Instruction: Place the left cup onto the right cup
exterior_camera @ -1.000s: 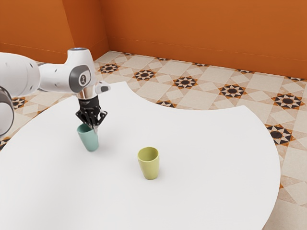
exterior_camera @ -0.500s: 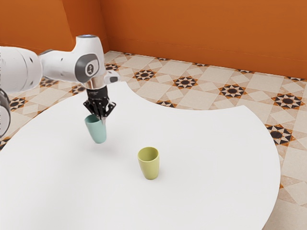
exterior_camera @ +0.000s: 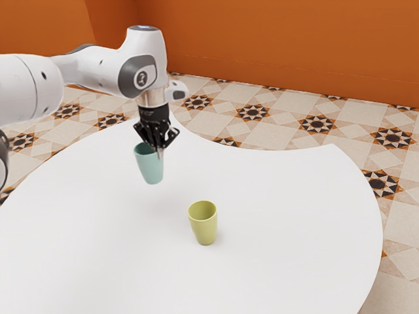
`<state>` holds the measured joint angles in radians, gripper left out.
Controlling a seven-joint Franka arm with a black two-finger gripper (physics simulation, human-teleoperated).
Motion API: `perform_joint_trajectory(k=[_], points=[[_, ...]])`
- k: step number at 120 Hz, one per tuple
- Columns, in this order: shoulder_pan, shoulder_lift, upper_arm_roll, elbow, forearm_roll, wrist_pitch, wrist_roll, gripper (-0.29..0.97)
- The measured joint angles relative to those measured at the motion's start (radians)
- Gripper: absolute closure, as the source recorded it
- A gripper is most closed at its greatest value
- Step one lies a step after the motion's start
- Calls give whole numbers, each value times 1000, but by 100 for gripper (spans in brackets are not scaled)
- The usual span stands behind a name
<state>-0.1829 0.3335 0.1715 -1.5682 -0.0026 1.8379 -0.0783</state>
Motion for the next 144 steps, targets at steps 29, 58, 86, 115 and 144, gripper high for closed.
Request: perform_joint_trajectory(k=[29, 58, 86, 115, 144], points=[[-51, -23, -2, 0, 8, -16, -16, 78], [-99, -35, -14, 2, 21, -24, -34, 78], [-133, -41, -28, 2, 31, -34, -56, 79], [-153, -41, -55, 2, 33, -40, -81, 79], [-156, -41, -86, 2, 31, -35, -105, 79]])
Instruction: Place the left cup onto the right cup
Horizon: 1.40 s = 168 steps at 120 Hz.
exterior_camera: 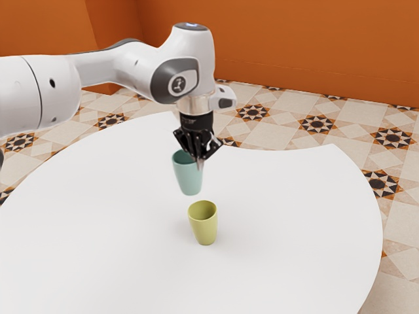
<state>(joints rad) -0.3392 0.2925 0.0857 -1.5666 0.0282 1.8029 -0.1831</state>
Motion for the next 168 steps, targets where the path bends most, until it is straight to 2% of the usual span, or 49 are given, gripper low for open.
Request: perform_joint_trajectory(k=[76, 168], points=[[0, -5, -55, -13, -6, 5, -64, 79], [0, 14, -60, -21, -10, 13, -108, 79]])
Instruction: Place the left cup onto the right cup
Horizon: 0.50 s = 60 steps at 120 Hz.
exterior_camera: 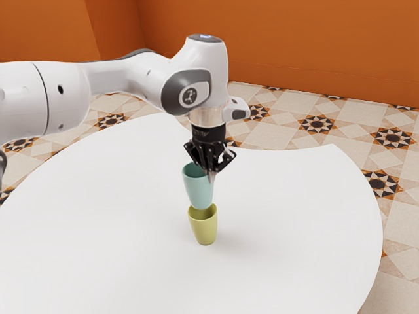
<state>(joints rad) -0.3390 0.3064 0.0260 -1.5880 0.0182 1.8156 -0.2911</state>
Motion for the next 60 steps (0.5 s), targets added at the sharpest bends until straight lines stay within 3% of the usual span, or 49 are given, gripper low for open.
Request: perform_joint_trajectory(k=[60], points=[[1, 28, -1, -4, -8, 21, -14, 79]])
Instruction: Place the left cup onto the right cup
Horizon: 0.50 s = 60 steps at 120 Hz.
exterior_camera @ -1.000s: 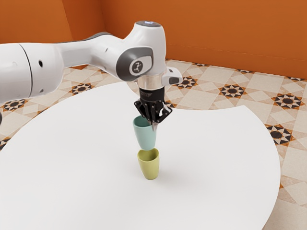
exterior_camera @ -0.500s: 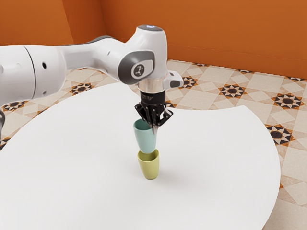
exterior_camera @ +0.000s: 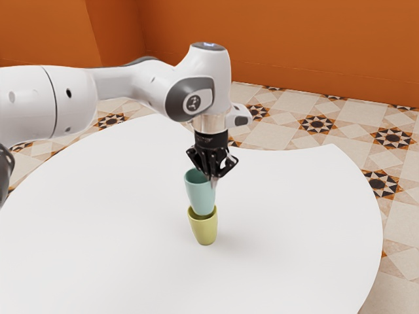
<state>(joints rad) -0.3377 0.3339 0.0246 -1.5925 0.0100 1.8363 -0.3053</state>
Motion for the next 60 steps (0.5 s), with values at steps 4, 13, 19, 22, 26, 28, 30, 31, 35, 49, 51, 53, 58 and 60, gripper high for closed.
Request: perform_joint_trajectory(k=[4, 13, 19, 22, 26, 28, 30, 31, 35, 49, 51, 53, 58, 60], points=[[0, 1, 0, 0, 0, 1, -1, 79], [0, 4, 0, 0, -1, 4, -2, 78], [0, 6, 0, 0, -1, 5, -3, 78], [0, 7, 0, 0, -2, 5, -3, 78], [1, 8, 0, 0, -2, 6, -3, 78], [1, 8, 0, 0, -2, 6, -4, 78], [1, 9, 1, 0, -2, 6, -4, 78], [1, 9, 1, 0, -2, 6, -4, 78], [2, 9, 1, 0, -2, 7, -4, 78], [1, 9, 1, -3, -4, 8, -6, 79], [1, 10, 1, -4, -5, 8, -6, 79], [2, 10, 1, -5, -6, 8, -6, 79], [2, 9, 1, -8, -10, 9, -7, 79], [2, 9, 1, -10, -11, 9, -7, 79]])
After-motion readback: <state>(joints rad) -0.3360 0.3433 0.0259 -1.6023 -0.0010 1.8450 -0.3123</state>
